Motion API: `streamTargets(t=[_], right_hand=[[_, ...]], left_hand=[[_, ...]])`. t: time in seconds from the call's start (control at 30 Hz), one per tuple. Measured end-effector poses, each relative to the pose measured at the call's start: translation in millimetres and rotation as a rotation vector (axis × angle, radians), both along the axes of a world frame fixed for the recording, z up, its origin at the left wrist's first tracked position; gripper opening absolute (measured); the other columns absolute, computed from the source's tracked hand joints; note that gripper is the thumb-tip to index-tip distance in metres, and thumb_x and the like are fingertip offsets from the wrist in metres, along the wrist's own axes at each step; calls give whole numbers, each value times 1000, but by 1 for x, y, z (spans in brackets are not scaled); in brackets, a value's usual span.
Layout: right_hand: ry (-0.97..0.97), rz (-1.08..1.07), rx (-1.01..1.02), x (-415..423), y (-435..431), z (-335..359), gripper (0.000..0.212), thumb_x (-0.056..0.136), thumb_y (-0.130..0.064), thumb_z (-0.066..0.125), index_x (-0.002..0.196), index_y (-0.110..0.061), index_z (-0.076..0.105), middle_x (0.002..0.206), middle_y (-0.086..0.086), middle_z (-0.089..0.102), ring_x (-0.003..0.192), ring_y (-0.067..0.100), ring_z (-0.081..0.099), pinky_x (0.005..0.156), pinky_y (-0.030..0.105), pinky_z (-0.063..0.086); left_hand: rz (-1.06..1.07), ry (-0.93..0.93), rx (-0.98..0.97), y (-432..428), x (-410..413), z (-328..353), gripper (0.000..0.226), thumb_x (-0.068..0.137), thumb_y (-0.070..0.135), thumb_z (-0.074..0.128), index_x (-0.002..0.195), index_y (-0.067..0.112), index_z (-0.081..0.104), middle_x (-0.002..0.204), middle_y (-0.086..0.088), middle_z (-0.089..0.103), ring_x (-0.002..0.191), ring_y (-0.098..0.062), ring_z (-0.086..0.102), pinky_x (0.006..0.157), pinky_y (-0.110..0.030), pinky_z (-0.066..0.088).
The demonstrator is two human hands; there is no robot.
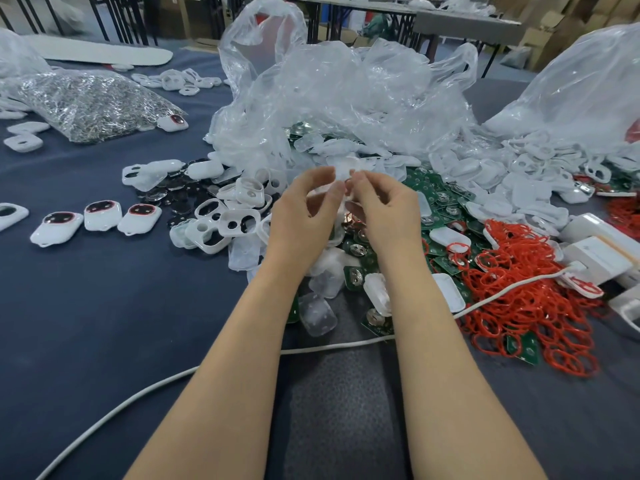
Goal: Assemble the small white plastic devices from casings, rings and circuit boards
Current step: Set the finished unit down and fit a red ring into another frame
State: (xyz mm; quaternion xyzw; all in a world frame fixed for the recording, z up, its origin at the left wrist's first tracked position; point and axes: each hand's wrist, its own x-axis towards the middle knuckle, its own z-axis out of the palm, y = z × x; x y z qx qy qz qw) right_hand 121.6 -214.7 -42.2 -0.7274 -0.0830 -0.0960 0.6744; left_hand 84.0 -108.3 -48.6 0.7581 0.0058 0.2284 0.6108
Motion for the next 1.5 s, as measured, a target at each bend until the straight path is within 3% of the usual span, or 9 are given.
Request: streamTargets(t=[0.17, 0.33, 0.47, 0.63, 0.8, 0.9, 1.23, 1.37, 1.5], right_hand=[[-41, 184, -168, -7, 6, 3, 16, 93, -13, 58, 98, -20, 72, 90, -2, 74, 86, 12, 69, 83, 32, 57], [7, 12, -170, -5, -10, 14, 29, 89, 1, 51, 82, -23, 65, 77, -2, 67, 55, 2, 61, 69, 29, 58], [82, -22, -411, -5, -19, 17, 15, 84, -10, 58, 81, -23, 65, 80, 5, 70, 64, 14, 60, 72, 38, 56], [46, 75, -738, -10, -8, 12, 13, 83, -30, 69, 85, -19, 64, 73, -11, 57, 72, 9, 56, 62, 22, 44], [-24, 69, -778, -13, 11, 1, 8, 85, -19, 67, 89, -14, 61, 79, -4, 55, 84, 18, 55, 78, 28, 44], [2, 55, -676, -9, 2, 6, 6, 87, -19, 63, 85, -17, 58, 76, -9, 56, 76, 12, 53, 60, 18, 34], [-120, -151, -739, -9, 10, 6, 18, 92, -20, 54, 106, -14, 62, 109, 8, 58, 98, 21, 54, 81, 29, 41], [-211, -40, -671, -17, 27, 9, 16, 92, -20, 56, 105, -15, 66, 100, 2, 66, 87, 13, 58, 77, 23, 43], [-302, 173, -837, -19, 51, 8, 31, 95, -23, 53, 124, -14, 59, 126, 5, 59, 118, 20, 51, 103, 32, 36]], left_hand=[[42, 49, -139, 4, 5, -1, 23, 98, 27, 53, 114, 12, 59, 103, -3, 68, 97, -15, 67, 86, -29, 54], [219, 55, -530, 16, 6, 2, 8, 99, 19, 51, 96, 22, 58, 95, 5, 66, 90, -10, 65, 76, -20, 53], [150, -46, -917, 24, 2, 10, 8, 99, 15, 51, 94, 20, 54, 98, 1, 63, 91, -15, 65, 81, -26, 57], [86, -118, -1258, 37, -3, 17, 5, 98, 9, 52, 103, 8, 54, 93, -10, 61, 84, -23, 70, 72, -24, 59], [94, -60, -1396, 40, -6, 17, 29, 100, 26, 51, 95, -1, 59, 91, -15, 67, 85, -22, 70, 64, -17, 57], [117, -89, -1476, 44, -7, 19, 19, 99, 9, 49, 86, -1, 57, 94, -16, 63, 79, -20, 67, 58, -16, 56], [15, -164, -1648, 61, -16, 26, 5, 90, -6, 56, 93, -6, 61, 89, -17, 59, 72, -17, 62, 64, -20, 57], [-54, -178, -1696, 68, -19, 25, 10, 89, -8, 57, 98, -10, 61, 96, -21, 60, 85, -23, 66, 56, -21, 58], [-30, -138, -1689, 65, -15, 22, 23, 101, 2, 39, 97, -10, 58, 102, -19, 67, 109, -20, 64, 73, -25, 57]])
